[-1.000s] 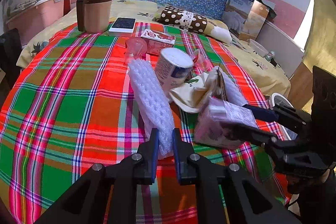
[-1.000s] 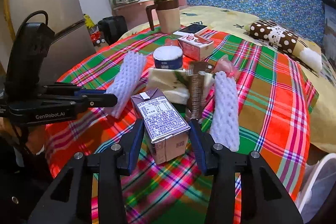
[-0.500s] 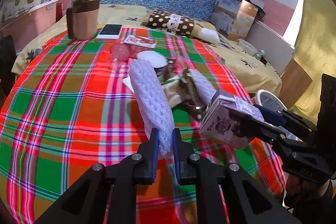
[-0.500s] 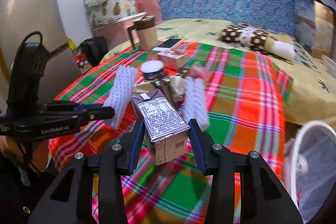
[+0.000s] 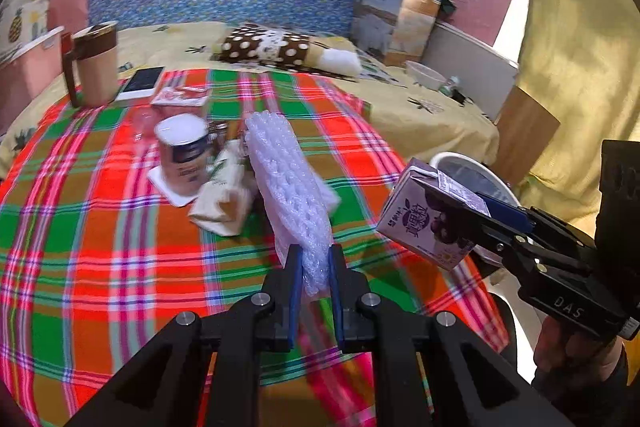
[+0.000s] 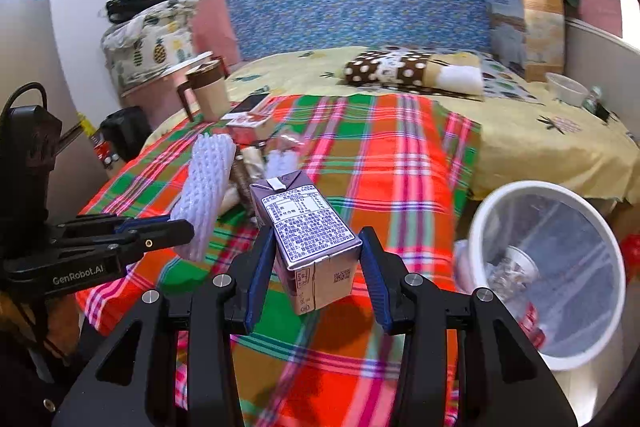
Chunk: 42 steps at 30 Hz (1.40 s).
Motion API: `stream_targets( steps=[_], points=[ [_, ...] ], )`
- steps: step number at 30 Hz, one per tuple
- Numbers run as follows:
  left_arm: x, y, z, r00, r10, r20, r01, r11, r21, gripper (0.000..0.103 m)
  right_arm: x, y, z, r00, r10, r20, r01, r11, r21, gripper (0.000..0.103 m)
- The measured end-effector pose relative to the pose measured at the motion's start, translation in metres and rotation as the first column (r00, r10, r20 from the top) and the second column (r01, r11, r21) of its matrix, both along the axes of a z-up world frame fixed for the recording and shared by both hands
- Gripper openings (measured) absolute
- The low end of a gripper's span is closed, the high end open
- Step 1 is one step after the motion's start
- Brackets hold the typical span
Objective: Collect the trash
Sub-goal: 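Carry the milk carton and foam net together over the white bin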
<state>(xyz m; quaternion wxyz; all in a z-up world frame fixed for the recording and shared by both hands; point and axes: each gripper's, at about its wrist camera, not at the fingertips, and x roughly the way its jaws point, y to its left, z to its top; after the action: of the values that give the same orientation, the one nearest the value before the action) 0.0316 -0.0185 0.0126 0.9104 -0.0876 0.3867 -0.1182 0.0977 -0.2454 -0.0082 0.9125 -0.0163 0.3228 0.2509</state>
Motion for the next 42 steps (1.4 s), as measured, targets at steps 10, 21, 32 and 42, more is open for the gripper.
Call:
stream_targets(
  steps=[10, 21, 32, 42],
  points=[
    [0.011, -0.045, 0.007, 0.995, -0.101, 0.012, 0.101, 0.995, 0.006, 0.013, 0.0, -0.03, 0.003, 0.995, -0.097, 0.015, 0.097, 0.995, -0.001, 0.045],
    [0.024, -0.076, 0.006, 0.984, -0.178, 0.006, 0.178, 0.984, 0.008, 0.013, 0.002, -0.052, 0.005, 0.987, -0.157, 0.026, 0.157, 0.988, -0.004, 0.045],
    [0.038, -0.11, 0.005, 0.97, -0.244, 0.001, 0.244, 0.97, 0.021, 0.013, 0.003, -0.079, 0.003, 0.976, -0.217, 0.021, 0.217, 0.976, -0.002, 0.045],
    [0.05, -0.148, 0.005, 0.948, -0.319, 0.001, 0.318, 0.947, 0.04, 0.013, 0.007, -0.103, 0.0, 0.961, -0.277, 0.008, 0.277, 0.961, -0.001, 0.045]
  ],
)
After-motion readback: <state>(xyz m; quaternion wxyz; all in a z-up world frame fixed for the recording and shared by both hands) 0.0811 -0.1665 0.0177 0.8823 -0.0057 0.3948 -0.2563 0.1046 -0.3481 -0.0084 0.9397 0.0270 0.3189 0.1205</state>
